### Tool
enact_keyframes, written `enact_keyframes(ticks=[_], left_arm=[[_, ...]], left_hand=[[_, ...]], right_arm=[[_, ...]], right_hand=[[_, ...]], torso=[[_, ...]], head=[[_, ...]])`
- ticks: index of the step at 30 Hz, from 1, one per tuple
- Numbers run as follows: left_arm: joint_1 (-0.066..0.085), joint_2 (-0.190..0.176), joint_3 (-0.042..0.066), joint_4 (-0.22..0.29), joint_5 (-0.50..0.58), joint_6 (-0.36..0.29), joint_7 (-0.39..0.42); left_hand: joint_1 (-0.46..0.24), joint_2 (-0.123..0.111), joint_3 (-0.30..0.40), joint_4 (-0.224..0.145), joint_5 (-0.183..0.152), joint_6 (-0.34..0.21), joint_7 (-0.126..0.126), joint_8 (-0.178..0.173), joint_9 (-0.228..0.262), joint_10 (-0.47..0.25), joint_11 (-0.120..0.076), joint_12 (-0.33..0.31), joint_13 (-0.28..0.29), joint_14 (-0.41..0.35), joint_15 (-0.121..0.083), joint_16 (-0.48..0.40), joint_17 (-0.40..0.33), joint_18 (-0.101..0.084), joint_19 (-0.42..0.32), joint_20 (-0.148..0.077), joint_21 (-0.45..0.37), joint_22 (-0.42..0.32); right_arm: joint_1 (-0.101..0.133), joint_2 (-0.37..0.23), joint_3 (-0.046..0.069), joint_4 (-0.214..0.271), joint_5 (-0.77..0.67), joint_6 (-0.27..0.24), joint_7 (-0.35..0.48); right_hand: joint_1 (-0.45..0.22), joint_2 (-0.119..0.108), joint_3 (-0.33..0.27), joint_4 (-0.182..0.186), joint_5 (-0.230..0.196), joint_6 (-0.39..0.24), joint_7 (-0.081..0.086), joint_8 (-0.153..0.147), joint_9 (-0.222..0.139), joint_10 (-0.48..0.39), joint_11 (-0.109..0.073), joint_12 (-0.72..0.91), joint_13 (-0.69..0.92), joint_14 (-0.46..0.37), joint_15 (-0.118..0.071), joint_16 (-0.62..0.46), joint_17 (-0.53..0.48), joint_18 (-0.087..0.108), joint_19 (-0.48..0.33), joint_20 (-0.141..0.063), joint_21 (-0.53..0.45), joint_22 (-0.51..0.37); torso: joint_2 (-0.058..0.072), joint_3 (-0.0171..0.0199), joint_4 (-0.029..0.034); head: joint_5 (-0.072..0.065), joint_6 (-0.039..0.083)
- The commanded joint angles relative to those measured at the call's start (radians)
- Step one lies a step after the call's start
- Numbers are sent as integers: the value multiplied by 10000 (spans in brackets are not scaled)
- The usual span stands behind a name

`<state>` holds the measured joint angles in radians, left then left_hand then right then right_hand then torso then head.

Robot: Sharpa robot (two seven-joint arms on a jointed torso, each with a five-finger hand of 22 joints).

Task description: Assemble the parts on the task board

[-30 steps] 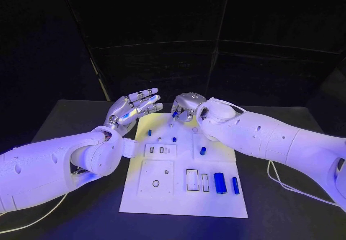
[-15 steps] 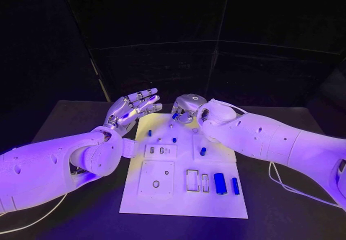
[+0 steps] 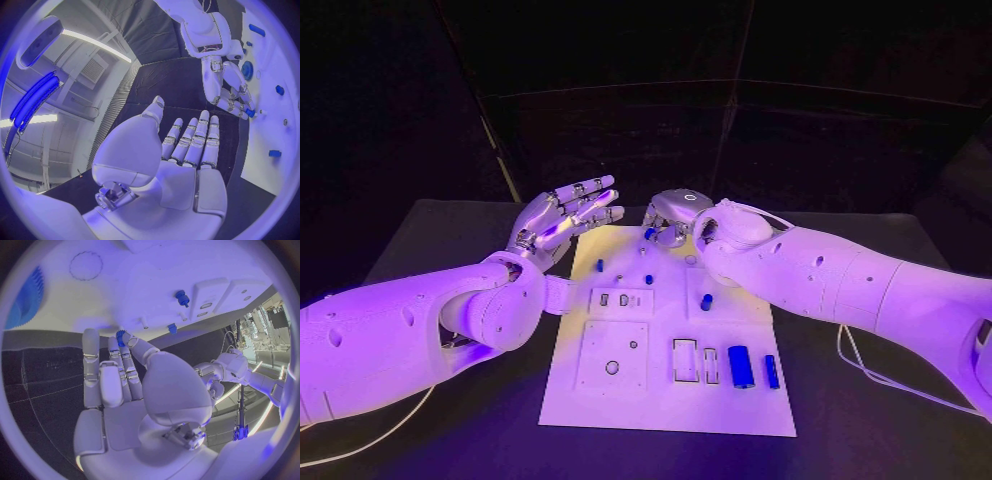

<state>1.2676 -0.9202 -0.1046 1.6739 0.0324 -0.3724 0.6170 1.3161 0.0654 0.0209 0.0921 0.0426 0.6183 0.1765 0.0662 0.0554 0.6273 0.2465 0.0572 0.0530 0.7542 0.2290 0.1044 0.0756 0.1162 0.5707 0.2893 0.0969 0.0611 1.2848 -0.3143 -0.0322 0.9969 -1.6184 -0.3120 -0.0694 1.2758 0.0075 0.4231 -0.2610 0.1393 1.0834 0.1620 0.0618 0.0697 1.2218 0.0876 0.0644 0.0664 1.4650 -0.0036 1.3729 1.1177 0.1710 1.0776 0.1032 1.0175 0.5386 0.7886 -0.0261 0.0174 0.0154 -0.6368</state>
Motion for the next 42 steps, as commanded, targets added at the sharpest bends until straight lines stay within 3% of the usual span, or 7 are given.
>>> enact_keyframes(ticks=[1, 5, 10, 22, 33, 38, 42], left_arm=[[18, 5, 6, 0, -83, 94, 104], [20, 3, 6, -4, -83, 92, 102], [22, 3, 6, -17, -83, 93, 100], [27, -95, 6, -51, -83, 103, 108], [44, -217, 5, -27, -77, 103, 97], [46, -236, 4, -39, -76, 110, 95], [45, -213, 3, -60, -76, 120, 95]], left_hand=[[85, 10, -6, -65, 37, -50, 1074, -59, -10, -1, 61, -47, -3, -29, 15, -36, -8, 136, 65, 5, -58, -8], [85, 10, -6, -65, 37, -50, 1074, -59, -10, -1, 61, -47, -3, -29, 15, -36, -8, 136, 65, 5, -58, -8], [85, 10, -6, -65, 37, -50, 1074, -59, -10, -1, 61, -47, -3, -29, 15, -36, -8, 136, 65, 5, -58, -8], [84, 10, -6, -65, 37, -49, 1074, -60, -10, 2, 61, -47, -3, -28, 15, -37, -9, 136, 68, 5, -59, -8], [84, 15, -3, -71, 37, -25, 1073, -62, -8, 16, 61, -46, -2, -23, 15, -42, -11, 136, 80, 4, -64, -8], [87, 20, 1, -74, 38, -9, 1072, -61, -7, 36, 60, -44, 0, -19, 14, -43, -11, 136, 96, 4, -63, -6], [87, 20, 1, -74, 38, -9, 1072, -61, -7, 36, 60, -44, 0, -19, 14, -43, -11, 136, 96, 4, -63, -6]], right_arm=[[24, -2, 3, 22, -60, -124, -54], [25, 27, 3, -39, -60, -190, -63], [27, 29, 3, -57, -54, -357, -37], [30, -942, 15, 846, 841, -1483, 167], [36, -2970, 564, 2810, 1602, -885, -735], [37, -3493, 689, 3087, 1841, 186, -1471], [38, -3625, 720, 3000, 2060, 881, -1780]], right_hand=[[-97, -98, 59, 36, -4, -85, 63, 5, -15, -177, 51, -37, -26, 316, 91, 77, 18, 138, -52, 20, 49, -4], [-411, -584, -214, 176, -185, -1189, 244, -3, -88, -1532, 313, -37, -57, 88, 325, -272, -646, 126, -245, 195, -126, -122], [-262, -807, -1040, 416, -273, -2905, 19, -25, -80, -2656, 361, 96, -10, -198, 360, -852, -1674, 146, -394, 301, -486, -388], [98, -465, -1497, 684, 338, -1694, 243, 254, 69, -1763, 291, 929, 84, 130, 286, -416, -885, 147, -42, 226, -440, -505], [-143, -742, -1624, 924, 295, -1087, -55, 316, 34, 558, -207, 2139, 544, 404, -55, 285, 370, 167, 159, -14, -192, -439], [-636, -1297, -2477, 1556, 433, -1380, -237, 238, -7, 1464, -409, 3666, 1680, 597, -246, 830, 1509, 76, 490, -235, 105, -40], [-60, -1378, -3743, 2912, 710, -1818, -155, 345, 16, 545, -324, 6954, 5106, 631, -175, 1127, 2067, -7, 714, -210, 350, 314]], torso=[[4, 2, -1], [4, -2, -3], [11, 7, 7], [-64, 16, -121], [-125, 50, -254], [-115, 44, -282], [-98, 43, -268]], head=[[0, 6], [-16, 27], [-12, 27], [-86, 113], [-96, 141], [-71, 134], [-88, 125]])
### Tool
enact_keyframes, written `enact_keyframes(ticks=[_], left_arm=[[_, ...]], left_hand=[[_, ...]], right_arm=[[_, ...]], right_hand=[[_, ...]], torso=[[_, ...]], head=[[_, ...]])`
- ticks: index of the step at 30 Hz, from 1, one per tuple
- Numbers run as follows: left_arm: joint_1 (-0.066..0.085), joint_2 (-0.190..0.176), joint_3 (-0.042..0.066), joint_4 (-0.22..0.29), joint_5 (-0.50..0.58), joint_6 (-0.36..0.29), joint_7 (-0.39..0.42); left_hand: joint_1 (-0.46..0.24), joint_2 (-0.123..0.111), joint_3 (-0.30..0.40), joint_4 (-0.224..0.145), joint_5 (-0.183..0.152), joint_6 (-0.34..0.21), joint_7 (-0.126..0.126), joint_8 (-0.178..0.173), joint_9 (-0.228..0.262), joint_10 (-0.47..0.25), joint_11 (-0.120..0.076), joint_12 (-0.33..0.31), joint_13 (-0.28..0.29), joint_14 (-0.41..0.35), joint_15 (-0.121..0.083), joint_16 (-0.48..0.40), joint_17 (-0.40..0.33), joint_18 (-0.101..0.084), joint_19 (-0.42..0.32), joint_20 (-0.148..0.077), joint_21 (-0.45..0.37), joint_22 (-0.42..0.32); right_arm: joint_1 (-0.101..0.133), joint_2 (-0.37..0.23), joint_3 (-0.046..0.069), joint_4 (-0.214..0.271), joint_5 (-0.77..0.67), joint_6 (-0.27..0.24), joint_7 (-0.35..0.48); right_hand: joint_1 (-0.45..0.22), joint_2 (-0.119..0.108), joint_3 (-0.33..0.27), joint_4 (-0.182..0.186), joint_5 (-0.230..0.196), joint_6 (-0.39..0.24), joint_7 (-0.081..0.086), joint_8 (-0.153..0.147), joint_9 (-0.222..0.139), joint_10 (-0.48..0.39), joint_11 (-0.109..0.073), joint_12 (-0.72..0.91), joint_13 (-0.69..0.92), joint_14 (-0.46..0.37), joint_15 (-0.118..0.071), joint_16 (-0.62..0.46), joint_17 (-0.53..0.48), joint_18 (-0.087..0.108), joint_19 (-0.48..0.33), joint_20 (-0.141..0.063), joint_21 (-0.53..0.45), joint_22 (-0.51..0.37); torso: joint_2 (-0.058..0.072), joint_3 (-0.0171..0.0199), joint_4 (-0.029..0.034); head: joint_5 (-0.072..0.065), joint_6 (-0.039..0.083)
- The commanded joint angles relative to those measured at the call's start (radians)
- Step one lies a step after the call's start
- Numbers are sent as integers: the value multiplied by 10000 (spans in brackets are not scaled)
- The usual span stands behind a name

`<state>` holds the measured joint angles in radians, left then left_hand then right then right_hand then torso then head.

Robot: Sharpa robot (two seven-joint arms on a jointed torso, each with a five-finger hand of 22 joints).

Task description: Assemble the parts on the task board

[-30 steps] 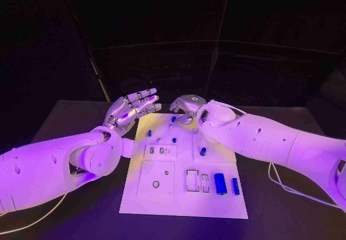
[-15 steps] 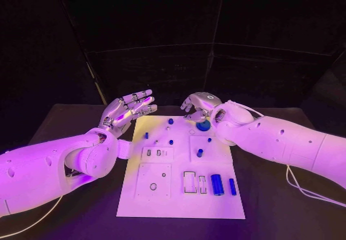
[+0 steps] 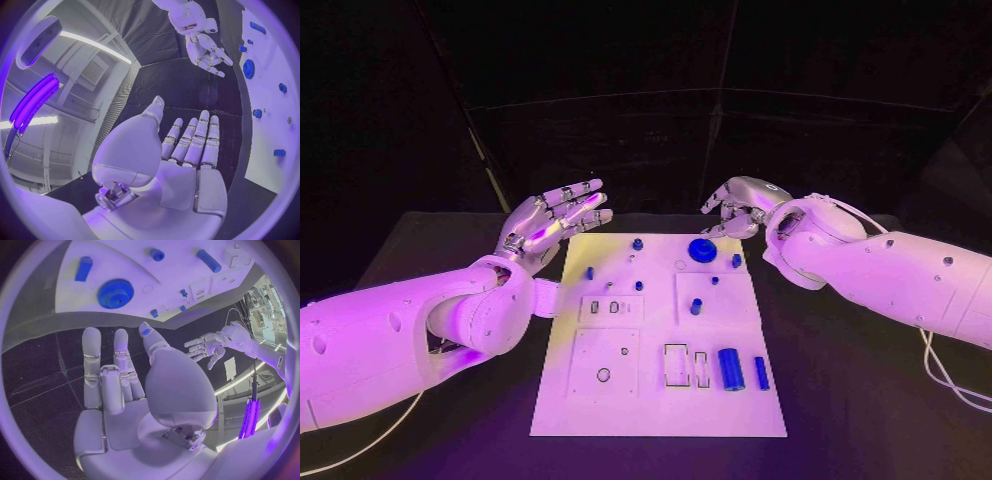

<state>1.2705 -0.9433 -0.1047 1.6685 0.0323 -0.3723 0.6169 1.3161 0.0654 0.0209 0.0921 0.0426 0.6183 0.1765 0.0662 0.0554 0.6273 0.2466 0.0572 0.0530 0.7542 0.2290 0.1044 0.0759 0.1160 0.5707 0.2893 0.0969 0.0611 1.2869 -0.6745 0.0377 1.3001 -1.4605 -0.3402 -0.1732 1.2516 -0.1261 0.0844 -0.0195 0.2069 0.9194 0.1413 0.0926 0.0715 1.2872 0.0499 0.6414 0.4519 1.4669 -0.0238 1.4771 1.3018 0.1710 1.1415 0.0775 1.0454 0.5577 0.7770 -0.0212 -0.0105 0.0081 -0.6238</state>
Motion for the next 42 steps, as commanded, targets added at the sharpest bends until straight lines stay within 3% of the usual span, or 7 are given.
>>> enact_keyframes(ticks=[1, 5, 8, 13, 19, 30, 42], left_arm=[[17, 27, 4, -12, -75, 124, 96], [16, 56, 4, -40, -75, 137, 96], [15, 74, 3, -67, -75, 142, 92], [15, 97, 3, -93, -75, 149, 89], [14, 125, 3, -124, -75, 157, 87], [13, 181, 3, -157, -75, 170, 90], [12, 201, 2, -183, -75, 171, 90]], left_hand=[[87, 20, 1, -74, 38, -9, 1072, -61, -7, 36, 60, -44, 1, -19, 14, -43, -14, 138, 96, 4, -63, -7], [87, 20, 1, -74, 38, -9, 1072, -61, -7, 36, 60, -44, 1, -19, 14, -43, -14, 138, 96, 4, -63, -7], [87, 20, 1, -74, 38, -9, 1072, -61, -7, 36, 60, -44, 1, -19, 14, -43, -14, 138, 96, 4, -63, -7], [87, 20, 1, -74, 38, -9, 1072, -61, -7, 36, 60, -44, 1, -19, 14, -43, -14, 138, 96, 4, -63, -7], [87, 20, 1, -74, 38, -9, 1072, -61, -7, 36, 60, -44, 1, -19, 14, -43, -14, 138, 96, 4, -63, -7], [87, 20, 1, -74, 38, -9, 1072, -61, -7, 36, 60, -44, 1, -19, 14, -43, -14, 138, 96, 4, -63, -7], [92, 37, 12, -83, 38, 14, 1069, -62, -4, 54, 56, -40, 3, -5, 12, -46, -15, 139, 97, 3, -72, -8]], right_arm=[[16, -21, 26, -78, 535, 1300, -783], [14, 91, 33, -286, 668, 1680, -853], [12, 273, 35, -491, 665, 1869, -849], [11, 482, 36, -712, 500, 2036, -838], [9, 670, 35, -953, 436, 2233, -831], [5, 904, 33, -1224, 396, 2586, -789], [1, 1044, 31, -1397, 220, 2962, -771]], right_hand=[[491, -86, -692, 981, 110, -278, 123, 114, 6, -270, 72, 2101, 2255, 626, 26, 142, 342, -48, 96, 131, 128, 189], [1033, -188, -1217, 2130, 177, -550, 198, 264, 1, -248, 175, 3848, 4229, 661, 175, 261, 612, -19, 126, 172, 262, 338], [1309, -226, -1354, 2615, 211, -655, 240, 362, 2, 214, 228, 5116, 5700, 680, 197, 319, 751, -32, 142, 211, 342, 421], [1524, -227, -1454, 2999, 297, -666, 253, 522, 12, 666, 261, 6281, 7080, 713, 229, 399, 957, -48, 181, 242, 461, 560], [1626, -173, -1471, 3044, 303, -678, 260, 599, 9, 792, 285, 6664, 7543, 741, 239, 460, 1121, -65, 210, 260, 533, 644], [1948, 97, -1331, 2853, 326, -592, 239, 756, 18, 832, 270, 6926, 7878, 758, 234, 506, 1240, -77, 241, 262, 622, 739], [2205, 231, -1246, 2581, 298, -537, 224, 844, 14, 953, 257, 7149, 8178, 772, 225, 536, 1324, -89, 259, 253, 685, 813]], torso=[[21, -8, 26], [29, 3, 29], [32, -1, 45], [30, -14, 59], [22, -5, 36], [32, -6, 52], [22, -9, 43]], head=[[-43, -5], [-37, -26], [-59, -44], [-67, -54], [-35, -98], [-200, -144], [-157, -187]])
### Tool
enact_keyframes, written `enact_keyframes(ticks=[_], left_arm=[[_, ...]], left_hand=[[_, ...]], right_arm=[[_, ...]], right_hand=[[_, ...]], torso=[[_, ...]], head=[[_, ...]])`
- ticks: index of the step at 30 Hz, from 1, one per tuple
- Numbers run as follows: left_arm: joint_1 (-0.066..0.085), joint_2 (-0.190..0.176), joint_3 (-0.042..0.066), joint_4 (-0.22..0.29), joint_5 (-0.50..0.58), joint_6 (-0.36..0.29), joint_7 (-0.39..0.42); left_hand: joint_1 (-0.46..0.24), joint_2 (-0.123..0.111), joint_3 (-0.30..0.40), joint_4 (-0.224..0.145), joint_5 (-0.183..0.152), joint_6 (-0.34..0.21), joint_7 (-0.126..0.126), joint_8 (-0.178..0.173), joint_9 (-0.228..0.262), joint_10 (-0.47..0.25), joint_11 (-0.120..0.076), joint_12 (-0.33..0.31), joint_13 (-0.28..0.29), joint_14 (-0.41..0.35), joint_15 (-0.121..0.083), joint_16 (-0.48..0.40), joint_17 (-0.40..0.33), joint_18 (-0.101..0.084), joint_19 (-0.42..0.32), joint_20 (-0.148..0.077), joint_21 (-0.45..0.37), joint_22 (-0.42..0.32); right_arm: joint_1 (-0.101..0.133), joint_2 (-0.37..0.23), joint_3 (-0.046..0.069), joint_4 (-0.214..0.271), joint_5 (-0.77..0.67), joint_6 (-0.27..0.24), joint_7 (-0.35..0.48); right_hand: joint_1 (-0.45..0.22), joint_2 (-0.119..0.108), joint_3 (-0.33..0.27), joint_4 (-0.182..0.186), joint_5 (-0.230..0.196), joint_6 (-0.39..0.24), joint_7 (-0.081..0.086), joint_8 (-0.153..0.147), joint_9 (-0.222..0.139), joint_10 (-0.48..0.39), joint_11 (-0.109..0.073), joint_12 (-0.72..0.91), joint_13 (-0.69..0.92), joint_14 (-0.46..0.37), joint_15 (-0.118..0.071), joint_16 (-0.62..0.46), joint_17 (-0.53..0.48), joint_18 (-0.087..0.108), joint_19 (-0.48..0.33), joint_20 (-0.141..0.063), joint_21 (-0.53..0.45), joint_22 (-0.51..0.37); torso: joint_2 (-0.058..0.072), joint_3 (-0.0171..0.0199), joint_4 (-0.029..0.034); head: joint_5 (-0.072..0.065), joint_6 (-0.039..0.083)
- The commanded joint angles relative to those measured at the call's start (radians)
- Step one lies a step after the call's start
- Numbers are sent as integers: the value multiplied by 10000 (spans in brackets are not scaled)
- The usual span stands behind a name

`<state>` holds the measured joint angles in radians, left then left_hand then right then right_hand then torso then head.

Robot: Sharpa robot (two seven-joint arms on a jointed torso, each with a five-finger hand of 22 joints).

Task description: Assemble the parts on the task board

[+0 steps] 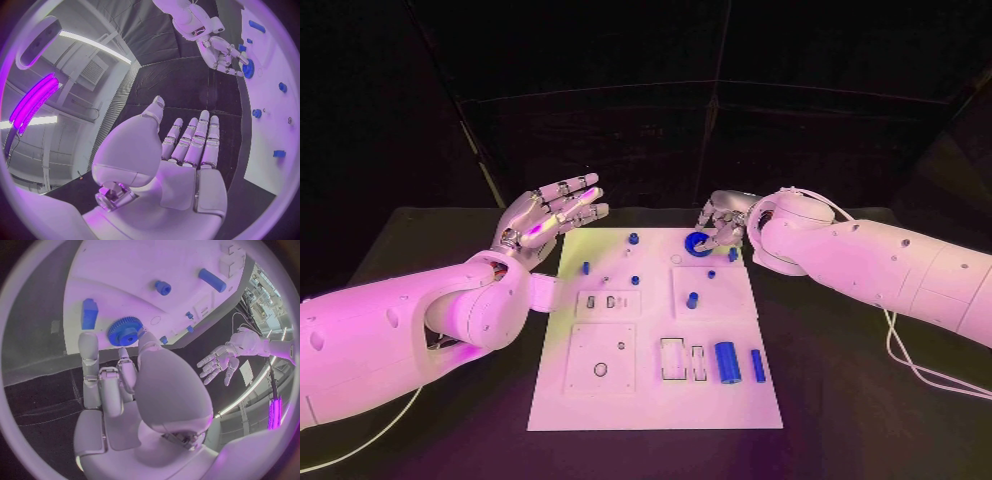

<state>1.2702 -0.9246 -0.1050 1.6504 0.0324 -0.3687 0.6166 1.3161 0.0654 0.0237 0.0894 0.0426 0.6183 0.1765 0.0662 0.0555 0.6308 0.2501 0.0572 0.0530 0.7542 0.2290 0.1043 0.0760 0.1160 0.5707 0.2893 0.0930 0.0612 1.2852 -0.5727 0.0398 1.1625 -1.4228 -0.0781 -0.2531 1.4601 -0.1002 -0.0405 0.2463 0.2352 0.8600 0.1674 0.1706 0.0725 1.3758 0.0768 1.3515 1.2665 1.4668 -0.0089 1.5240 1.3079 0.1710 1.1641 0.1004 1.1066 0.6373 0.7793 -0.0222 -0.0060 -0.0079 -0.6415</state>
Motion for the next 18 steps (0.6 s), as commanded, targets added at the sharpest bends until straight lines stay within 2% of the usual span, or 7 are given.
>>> enact_keyframes(ticks=[1, 6, 12, 15, 18], left_arm=[[14, 16, 6, -6, -75, 136, 92], [14, 14, 6, -25, -75, 131, 90], [14, 19, 6, -29, -75, 136, 88], [14, 20, 6, -30, -75, 137, 89], [14, 22, 6, -33, -75, 139, 89]], left_hand=[[92, 38, -15, -55, 38, 14, 1069, -62, -5, 18, 21, -40, 2, -5, 12, -46, -16, 139, 97, 4, -33, -8], [92, 38, -15, -55, 38, 14, 1069, -62, -5, 18, 21, -40, 2, -5, 12, -46, -16, 139, 97, 4, -33, -8], [92, 38, -15, -55, 38, 14, 1069, -62, -5, 18, 21, -40, 2, -5, 12, -46, -16, 139, 97, 4, -33, -8], [92, 38, -15, -55, 38, 14, 1069, -62, -5, 18, 21, -40, 2, -5, 12, -46, -16, 139, 97, 4, -33, -8], [92, 38, -15, -55, 38, 14, 1069, -62, -5, 18, 21, -40, 2, -5, 12, -46, -16, 139, 97, 4, -33, -8]], right_arm=[[17, 34, 9, -27, -186, 385, 34], [14, 69, 8, -53, -302, 552, 44], [9, 95, 8, -108, -355, 624, 49], [7, 112, 7, -125, -394, 615, 51], [4, 141, 6, -135, -525, 486, 27]], right_hand=[[163, -39, 5, -132, 0, 59, -37, 71, 2, 68, -13, 61, 48, 773, 75, 69, 1266, -90, 31, 23, 77, 18], [323, -33, 33, -351, -119, 68, -41, 103, -6, 103, -15, 134, 150, 778, 74, 83, 1306, -99, 43, 19, 118, 73], [433, 84, 115, -498, -162, 125, -48, 152, -2, 124, -24, 176, 212, 780, 68, 89, 1323, -102, 43, 16, 141, 93], [575, 198, 234, -662, -233, 220, -62, 213, 7, 157, -40, 221, 281, 784, 56, 97, 1346, -105, 50, 7, 169, 124], [836, 433, 515, -919, -469, 430, -85, 314, 22, 212, -69, 283, 380, 791, 29, 109, 1383, -106, 58, -17, 208, 160]], torso=[[-1, 2, -1], [3, 5, -1], [-1, 0, 4], [0, 3, 1], [0, 7, -1]], head=[[-2, -14], [-1, -23], [22, -26], [26, -10], [36, -11]])
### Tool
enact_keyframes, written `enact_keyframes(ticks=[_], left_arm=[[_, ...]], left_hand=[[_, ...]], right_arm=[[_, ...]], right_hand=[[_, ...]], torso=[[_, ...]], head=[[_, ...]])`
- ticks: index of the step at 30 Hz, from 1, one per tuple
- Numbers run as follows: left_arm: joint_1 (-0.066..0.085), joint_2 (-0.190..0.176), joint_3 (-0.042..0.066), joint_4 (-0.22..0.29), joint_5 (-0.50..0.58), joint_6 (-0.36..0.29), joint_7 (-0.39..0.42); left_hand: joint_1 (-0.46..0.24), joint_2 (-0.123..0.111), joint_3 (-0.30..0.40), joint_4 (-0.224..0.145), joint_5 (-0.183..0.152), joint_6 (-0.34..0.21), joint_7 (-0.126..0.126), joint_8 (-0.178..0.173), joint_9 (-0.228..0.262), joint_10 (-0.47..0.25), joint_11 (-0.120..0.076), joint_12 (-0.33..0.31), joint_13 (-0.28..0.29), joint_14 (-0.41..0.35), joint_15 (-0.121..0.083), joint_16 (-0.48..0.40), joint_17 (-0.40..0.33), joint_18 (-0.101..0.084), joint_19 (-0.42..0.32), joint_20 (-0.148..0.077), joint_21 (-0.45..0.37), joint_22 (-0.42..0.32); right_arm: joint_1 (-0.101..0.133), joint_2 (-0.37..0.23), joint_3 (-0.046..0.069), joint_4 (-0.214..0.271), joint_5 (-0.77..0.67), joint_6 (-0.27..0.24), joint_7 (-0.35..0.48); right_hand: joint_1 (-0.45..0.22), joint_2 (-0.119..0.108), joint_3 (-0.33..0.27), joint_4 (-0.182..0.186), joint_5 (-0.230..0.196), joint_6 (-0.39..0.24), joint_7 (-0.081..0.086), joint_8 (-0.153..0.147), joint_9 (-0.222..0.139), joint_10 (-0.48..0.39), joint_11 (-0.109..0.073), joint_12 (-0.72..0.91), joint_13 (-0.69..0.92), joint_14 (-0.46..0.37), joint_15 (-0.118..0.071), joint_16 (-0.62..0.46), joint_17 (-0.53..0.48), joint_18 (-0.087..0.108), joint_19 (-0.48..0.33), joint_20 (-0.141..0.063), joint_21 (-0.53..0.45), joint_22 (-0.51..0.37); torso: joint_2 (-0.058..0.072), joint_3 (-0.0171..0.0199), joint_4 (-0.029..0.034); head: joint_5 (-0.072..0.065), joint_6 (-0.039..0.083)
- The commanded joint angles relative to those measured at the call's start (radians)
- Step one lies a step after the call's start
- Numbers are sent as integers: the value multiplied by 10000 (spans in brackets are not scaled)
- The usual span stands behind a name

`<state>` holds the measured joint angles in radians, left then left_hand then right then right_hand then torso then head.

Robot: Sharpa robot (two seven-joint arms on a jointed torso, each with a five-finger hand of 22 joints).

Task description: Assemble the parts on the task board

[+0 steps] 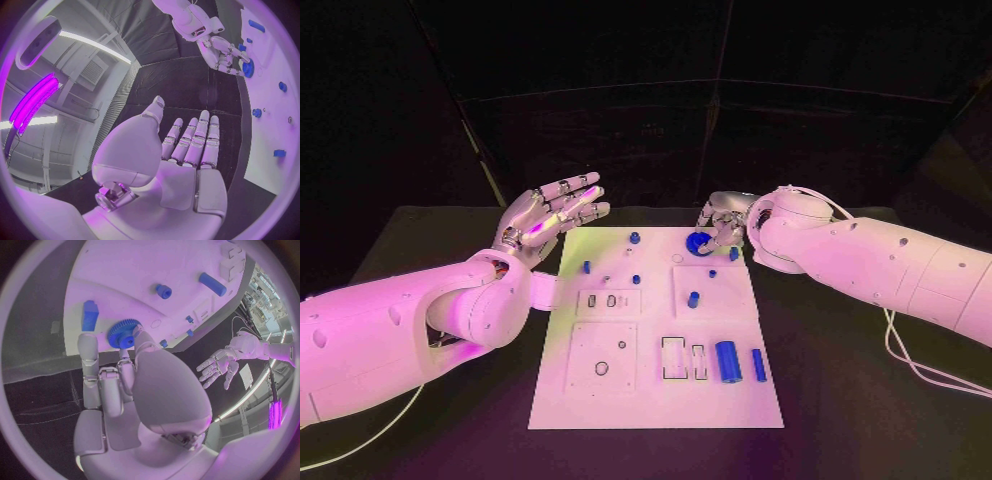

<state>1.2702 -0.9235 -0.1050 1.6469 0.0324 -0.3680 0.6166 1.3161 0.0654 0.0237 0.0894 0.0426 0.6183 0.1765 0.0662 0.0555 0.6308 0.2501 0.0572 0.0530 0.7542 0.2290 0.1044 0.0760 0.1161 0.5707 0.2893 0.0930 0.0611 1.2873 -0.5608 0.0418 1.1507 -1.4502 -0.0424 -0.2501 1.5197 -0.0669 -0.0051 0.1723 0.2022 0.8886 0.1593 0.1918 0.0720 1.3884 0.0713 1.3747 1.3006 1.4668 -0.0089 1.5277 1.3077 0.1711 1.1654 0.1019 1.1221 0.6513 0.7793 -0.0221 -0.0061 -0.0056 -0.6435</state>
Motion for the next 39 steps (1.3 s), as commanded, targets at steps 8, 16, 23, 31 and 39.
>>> enact_keyframes(ticks=[8, 16, 23, 31, 39], left_arm=[[14, 20, 6, -7, -75, 138, 90], [14, 16, 6, -4, -75, 135, 88], [14, 0, 6, 8, -75, 137, 88], [14, -15, 6, 25, -75, 138, 88], [14, -28, 6, 41, -75, 129, 83]], left_hand=[[92, 37, -15, -56, 38, 14, 1069, -61, -4, 18, 21, -40, 3, -6, 12, -46, -16, 139, 97, 4, -33, -7], [92, 37, -15, -56, 38, 14, 1069, -61, -4, 18, 21, -40, 3, -6, 12, -46, -16, 139, 97, 4, -33, -7], [92, 37, -15, -56, 38, 14, 1069, -61, -4, 18, 21, -40, 3, -6, 12, -46, -16, 139, 97, 4, -33, -7], [92, 37, -15, -56, 38, 14, 1069, -61, -4, 18, 21, -40, 3, -6, 12, -46, -16, 139, 97, 4, -33, -7], [92, 37, -15, -56, 38, 14, 1069, -61, -4, 18, 21, -40, 3, -6, 12, -46, -16, 139, 97, 4, -33, -7]], right_arm=[[-30, 70, -14, -26, -555, -317, 45], [-35, 61, -15, 54, -612, -610, 195], [-44, -9, -15, 354, -619, -981, 327], [-45, -119, -13, 1097, -638, -1421, 265], [-41, 124, -6, 1678, -818, -1733, 156]], right_hand=[[862, 489, 1175, -842, -406, 732, -98, 243, 11, 295, -114, 262, 356, 809, -63, 102, 1490, -123, 58, -127, 175, 148], [457, 360, 1815, -1115, -427, 990, -151, 144, -50, 413, -157, 365, 511, 829, -100, 131, 1595, -139, 60, -159, 282, 254], [-48, 201, 2146, -1201, -447, 1076, -162, 29, -58, 503, -163, 446, 632, 839, -101, 145, 1646, -147, 71, -157, 331, 304], [-310, 127, 2283, -1227, -453, 1086, -162, -39, -60, 533, -160, 471, 673, 843, -98, 149, 1662, -153, 90, -155, 355, 333], [-496, 82, 2373, -1232, -442, 1109, -167, -77, -57, 555, -163, 489, 702, 848, -98, 157, 1691, -155, 104, -153, 367, 346]], torso=[[1, 6, 3], [-4, 5, -7], [-3, 12, -1], [-4, -5, 1], [6, -2, 25]], head=[[11, 25], [-6, 38], [-8, 54], [7, 70], [85, 59]])
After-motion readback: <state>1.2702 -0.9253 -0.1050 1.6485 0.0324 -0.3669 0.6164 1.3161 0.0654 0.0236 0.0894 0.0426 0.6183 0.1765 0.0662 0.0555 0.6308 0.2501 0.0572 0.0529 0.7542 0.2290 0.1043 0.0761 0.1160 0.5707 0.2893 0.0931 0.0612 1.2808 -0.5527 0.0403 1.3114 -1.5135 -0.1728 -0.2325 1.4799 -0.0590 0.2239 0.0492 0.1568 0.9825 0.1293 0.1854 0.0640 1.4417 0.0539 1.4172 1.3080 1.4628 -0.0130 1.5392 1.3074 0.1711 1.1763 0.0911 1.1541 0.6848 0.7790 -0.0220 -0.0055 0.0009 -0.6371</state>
